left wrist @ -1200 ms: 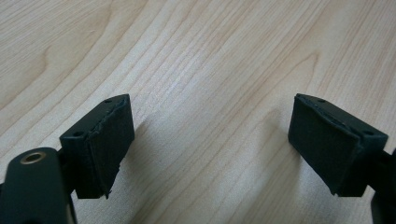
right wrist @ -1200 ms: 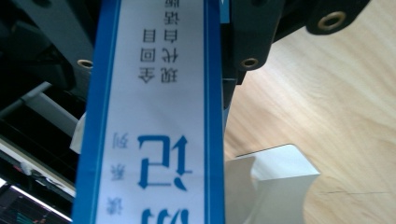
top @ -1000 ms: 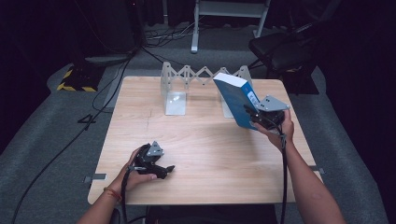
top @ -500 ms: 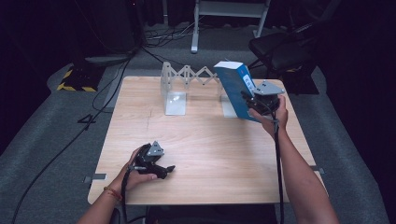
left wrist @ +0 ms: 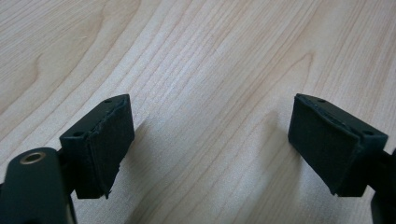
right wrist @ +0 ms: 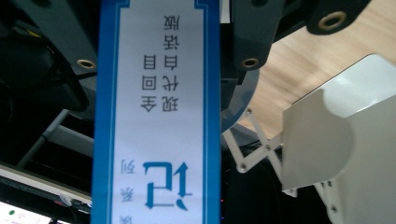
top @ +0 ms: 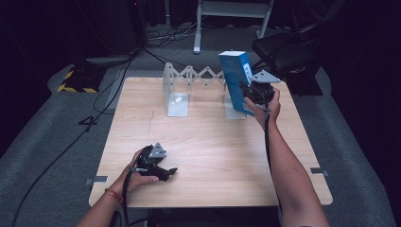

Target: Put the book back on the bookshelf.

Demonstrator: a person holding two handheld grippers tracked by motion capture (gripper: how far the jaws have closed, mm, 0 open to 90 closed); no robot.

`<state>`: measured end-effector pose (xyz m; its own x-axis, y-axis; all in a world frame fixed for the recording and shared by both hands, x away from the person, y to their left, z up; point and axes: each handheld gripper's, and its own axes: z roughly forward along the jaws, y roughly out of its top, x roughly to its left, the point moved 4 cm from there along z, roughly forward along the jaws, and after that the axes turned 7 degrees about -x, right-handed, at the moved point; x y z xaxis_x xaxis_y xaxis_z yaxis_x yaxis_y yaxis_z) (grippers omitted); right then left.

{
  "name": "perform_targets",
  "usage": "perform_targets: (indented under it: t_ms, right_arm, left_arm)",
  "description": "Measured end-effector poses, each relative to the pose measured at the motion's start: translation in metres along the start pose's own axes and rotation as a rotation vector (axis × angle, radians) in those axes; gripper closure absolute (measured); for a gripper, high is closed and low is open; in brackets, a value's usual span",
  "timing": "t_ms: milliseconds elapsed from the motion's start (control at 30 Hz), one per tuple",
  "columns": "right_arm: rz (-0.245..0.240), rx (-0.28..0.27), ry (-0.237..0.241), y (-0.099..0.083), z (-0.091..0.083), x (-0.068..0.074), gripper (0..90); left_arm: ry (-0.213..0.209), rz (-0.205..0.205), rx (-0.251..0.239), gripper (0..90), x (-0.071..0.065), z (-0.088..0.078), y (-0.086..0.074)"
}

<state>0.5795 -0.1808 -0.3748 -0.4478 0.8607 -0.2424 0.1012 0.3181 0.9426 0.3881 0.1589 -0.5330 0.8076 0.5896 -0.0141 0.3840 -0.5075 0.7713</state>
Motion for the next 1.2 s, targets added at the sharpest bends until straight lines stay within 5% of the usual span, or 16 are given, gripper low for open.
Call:
perform_targets:
  t_ms: [167,233,600,933,1067,1200]
  right_arm:
    - [0.030,-0.015,-0.039,-0.013,0.013,0.001,62.2]
    - [0.078,-0.046,-0.042,-0.019,0.017,0.003,62.2]
    - [0.193,-0.128,-0.005,-0.035,0.016,-0.001,61.7]
    - [0.200,-0.137,-0.013,-0.051,-0.001,0.010,61.0]
    - [0.140,-0.111,-0.012,-0.056,-0.009,0.018,60.5]
    - [0.134,-0.103,-0.005,-0.064,-0.016,0.017,60.4]
  left_arm:
    - [-0.008,-0.001,-0.002,14.7,0.000,0.000,0.000]
    - [-0.008,0.000,-0.001,14.7,0.000,0.000,0.000]
    - [-0.006,0.004,0.000,15.0,0.000,0.000,0.000]
    - [0.001,-0.003,0.000,15.1,-0.001,-0.001,0.000]
    - [0.003,-0.006,-0.001,15.1,-0.001,0.000,0.000]
    - [-0.001,-0.004,0.000,14.9,-0.001,0.000,0.000]
